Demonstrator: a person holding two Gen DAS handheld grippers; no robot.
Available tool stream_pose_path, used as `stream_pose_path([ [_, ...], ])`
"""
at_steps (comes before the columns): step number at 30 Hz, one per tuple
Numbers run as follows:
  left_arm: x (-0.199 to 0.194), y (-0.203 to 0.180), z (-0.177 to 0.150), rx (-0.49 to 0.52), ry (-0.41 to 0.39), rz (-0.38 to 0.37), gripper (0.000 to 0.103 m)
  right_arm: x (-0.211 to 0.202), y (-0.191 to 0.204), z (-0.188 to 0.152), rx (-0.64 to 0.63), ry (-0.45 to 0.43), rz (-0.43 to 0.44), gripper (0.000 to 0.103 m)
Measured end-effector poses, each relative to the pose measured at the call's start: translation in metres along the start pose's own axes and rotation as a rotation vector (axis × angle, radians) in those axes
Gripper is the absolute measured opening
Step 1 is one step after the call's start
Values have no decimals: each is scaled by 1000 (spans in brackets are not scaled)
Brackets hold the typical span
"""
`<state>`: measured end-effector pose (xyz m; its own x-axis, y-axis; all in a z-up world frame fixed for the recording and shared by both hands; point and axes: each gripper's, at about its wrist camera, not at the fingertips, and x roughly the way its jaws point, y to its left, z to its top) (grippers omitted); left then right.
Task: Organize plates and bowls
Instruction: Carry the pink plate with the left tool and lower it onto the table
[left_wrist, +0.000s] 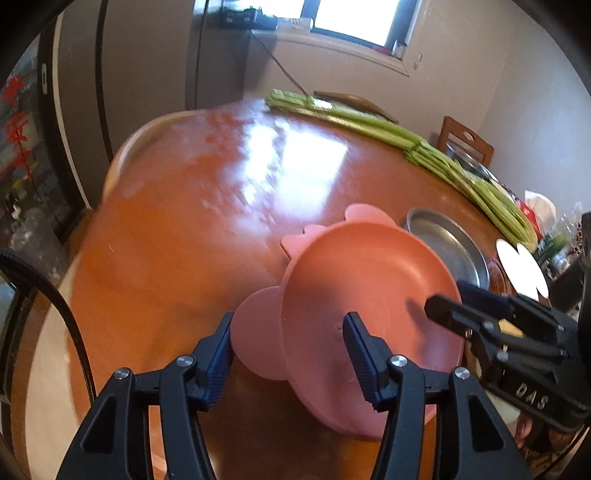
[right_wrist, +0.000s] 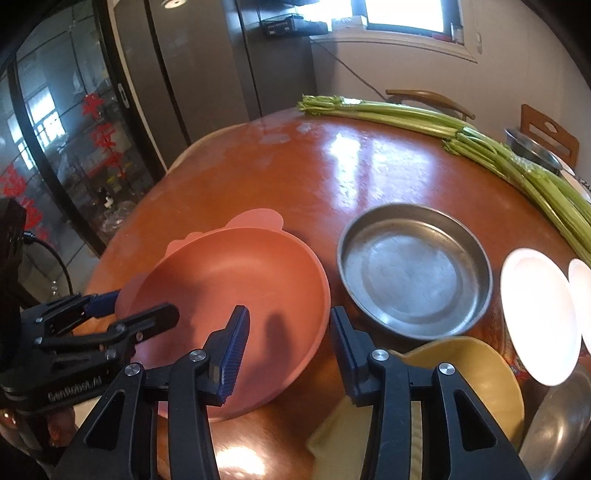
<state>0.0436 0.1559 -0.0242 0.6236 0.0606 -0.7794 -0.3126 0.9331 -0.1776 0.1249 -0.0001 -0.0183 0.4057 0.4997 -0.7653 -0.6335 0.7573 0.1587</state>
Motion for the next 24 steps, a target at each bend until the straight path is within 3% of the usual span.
stream_pose_path([
  [6, -1, 15, 25, 19, -59, 55, 58, 11, 15, 14, 12, -9, 29, 47],
  [24, 52, 20, 46, 55, -2, 58, 58, 34, 10, 24, 75, 14, 4, 47],
])
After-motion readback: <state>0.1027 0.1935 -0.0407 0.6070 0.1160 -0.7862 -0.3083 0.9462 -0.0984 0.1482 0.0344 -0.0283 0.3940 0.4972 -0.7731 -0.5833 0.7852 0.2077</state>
